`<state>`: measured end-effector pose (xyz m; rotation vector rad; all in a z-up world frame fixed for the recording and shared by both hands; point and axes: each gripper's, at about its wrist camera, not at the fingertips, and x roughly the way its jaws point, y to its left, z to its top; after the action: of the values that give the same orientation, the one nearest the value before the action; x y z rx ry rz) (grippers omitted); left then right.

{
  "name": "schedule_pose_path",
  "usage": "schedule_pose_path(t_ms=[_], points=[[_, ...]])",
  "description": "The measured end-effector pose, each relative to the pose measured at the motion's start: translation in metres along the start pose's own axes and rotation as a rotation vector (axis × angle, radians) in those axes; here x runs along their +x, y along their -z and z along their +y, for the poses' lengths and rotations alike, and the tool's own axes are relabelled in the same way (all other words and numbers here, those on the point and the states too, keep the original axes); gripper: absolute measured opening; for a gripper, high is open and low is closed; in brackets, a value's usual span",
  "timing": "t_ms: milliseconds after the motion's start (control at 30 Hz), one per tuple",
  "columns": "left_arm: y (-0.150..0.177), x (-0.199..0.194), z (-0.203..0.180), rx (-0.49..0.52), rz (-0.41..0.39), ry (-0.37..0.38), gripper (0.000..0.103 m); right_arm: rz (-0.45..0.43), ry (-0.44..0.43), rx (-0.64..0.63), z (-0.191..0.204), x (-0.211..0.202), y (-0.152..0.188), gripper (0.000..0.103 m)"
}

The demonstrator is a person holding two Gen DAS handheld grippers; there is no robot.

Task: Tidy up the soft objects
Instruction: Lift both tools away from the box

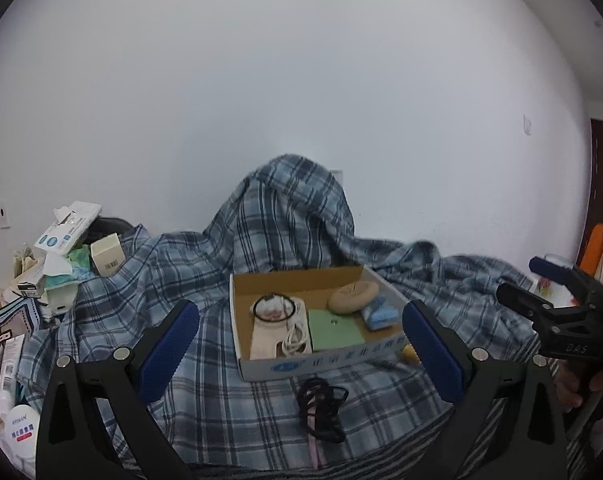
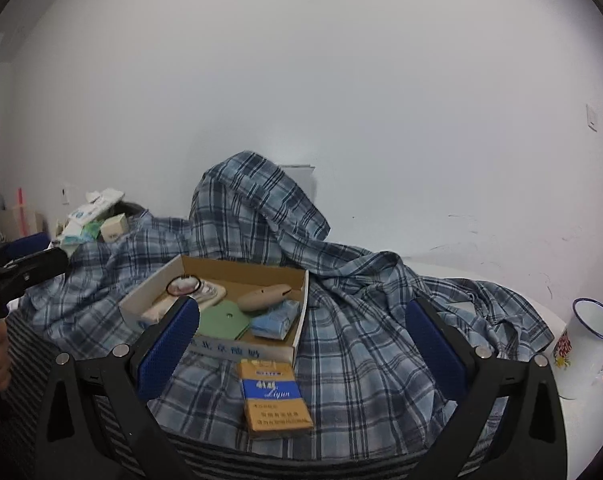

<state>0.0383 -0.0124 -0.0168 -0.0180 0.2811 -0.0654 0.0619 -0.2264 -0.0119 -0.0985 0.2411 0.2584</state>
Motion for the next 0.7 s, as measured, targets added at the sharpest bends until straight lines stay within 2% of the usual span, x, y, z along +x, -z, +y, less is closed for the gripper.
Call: schedule_pose_path(t_ms=[433,700], points=[[0.013,0.012,0.005,-0.023,0.039,0.010,0.103,0.038,0.007,-0.064,0.009,0.007,0.016,0.103],[0.015,0.014,0.006,-0.023,0.062,0.011,0.103,0.081,-0.024,-0.025,0.003,0.009,0.021,0.103]])
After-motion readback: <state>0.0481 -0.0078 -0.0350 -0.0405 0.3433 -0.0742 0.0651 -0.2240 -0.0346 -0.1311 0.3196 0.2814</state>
